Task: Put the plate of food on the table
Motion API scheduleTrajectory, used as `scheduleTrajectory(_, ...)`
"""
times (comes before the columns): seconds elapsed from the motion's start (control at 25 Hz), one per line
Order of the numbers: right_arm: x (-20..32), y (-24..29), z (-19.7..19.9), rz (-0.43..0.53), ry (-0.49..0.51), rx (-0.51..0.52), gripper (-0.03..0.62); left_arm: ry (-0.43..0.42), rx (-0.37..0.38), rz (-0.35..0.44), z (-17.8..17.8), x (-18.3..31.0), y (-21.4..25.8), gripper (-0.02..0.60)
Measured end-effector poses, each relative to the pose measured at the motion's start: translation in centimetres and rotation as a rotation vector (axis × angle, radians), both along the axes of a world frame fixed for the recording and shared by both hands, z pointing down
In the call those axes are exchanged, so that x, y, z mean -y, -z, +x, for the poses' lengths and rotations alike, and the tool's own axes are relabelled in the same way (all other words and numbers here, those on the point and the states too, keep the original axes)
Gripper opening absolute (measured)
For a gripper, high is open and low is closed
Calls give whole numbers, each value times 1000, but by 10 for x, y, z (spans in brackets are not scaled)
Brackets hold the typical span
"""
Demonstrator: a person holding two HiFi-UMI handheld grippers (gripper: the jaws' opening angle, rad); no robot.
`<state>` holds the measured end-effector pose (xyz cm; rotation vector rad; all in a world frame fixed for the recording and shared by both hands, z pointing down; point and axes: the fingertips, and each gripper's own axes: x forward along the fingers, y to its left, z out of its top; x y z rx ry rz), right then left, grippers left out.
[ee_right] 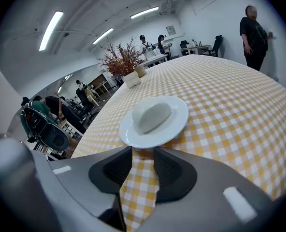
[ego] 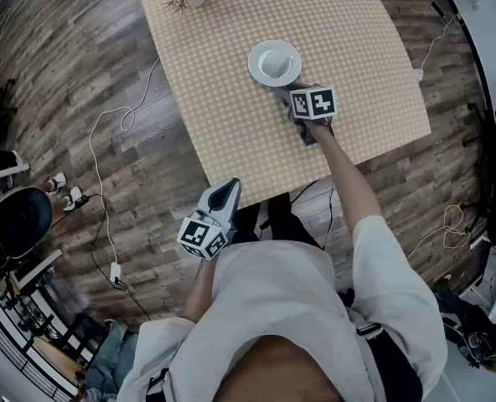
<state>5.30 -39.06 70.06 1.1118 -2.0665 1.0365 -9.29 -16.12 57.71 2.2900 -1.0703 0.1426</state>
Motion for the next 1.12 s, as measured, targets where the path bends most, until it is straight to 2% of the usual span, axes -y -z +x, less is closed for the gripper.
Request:
scheduleTrajectory(0.36,-20,-2,19,23,-39,-43,3,-4,13,18,1,-3,5,9)
scheduleTrajectory(0.64,-52,1,27,41,-3,-19,0,-38,13,30,17,-13,8,9)
scheduleTrajectory(0.84,-79,14,38,74,-18,-1,-1,-65,13,54,34,-25,14,9)
scheduleTrajectory(1.12,-99,64,50,185,-48,66,-2,-96,26,128,63,-37,38,9)
